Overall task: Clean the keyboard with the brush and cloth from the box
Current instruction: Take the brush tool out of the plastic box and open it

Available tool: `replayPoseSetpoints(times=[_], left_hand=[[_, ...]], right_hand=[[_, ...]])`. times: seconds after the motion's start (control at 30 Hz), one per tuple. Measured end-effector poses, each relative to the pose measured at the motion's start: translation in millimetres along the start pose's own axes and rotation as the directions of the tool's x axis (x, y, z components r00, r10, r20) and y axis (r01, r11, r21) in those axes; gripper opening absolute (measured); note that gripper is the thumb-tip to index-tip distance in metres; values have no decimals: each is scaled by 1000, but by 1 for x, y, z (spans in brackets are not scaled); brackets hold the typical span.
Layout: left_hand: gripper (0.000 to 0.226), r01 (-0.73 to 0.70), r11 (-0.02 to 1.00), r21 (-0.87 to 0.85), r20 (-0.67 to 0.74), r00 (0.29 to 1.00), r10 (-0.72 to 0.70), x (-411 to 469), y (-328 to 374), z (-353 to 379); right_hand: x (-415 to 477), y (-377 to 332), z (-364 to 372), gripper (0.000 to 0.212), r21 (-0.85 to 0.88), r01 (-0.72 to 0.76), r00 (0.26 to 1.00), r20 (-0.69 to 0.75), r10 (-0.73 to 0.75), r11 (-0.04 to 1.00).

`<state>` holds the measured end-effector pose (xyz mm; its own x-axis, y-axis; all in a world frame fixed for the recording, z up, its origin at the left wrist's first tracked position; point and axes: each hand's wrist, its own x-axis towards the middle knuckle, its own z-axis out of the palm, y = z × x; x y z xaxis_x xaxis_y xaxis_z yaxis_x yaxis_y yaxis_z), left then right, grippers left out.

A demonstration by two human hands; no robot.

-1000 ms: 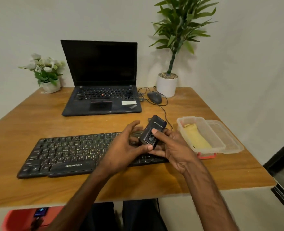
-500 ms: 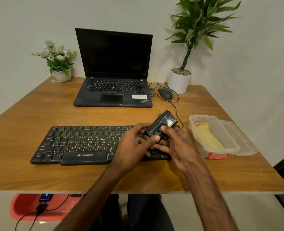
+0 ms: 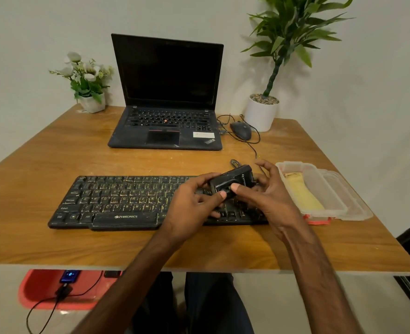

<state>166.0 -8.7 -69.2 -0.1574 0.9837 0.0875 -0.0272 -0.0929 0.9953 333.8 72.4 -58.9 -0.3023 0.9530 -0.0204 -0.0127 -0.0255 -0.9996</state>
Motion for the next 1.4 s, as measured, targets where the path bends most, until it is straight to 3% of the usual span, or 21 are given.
replayPoseSetpoints(times=[0.2,0.37,0.6,0.77,1.03,1.4], left_hand=[[45,60,966,-252,-28,997,-69,-4,-4,-5],[44,82,952,-295,-11,996,-89,-9,-6,-7],[51,53,937,-346,-3,998,-58,-10,-5,-4],[50,74,942,-327,5,997,-76,-13,-8,-6],[56,77,948,-308,-1,997,-81,-11,-11,-7],[42,128,946,-299,86,991,-107,-9,-6,-7]], right_hand=[[-3,-17,-3,38,-207,63,983,183,-25,976],[-7,-22,-5,34,-373,70,953,298,48,925],[-24,-12,6,25,-131,-23,956,288,60,991],[-30,-7,11,34,38,-153,927,352,130,987],[-29,1,20,31,87,-130,961,255,104,988],[-29,8,18,41,109,-132,977,183,111,985]])
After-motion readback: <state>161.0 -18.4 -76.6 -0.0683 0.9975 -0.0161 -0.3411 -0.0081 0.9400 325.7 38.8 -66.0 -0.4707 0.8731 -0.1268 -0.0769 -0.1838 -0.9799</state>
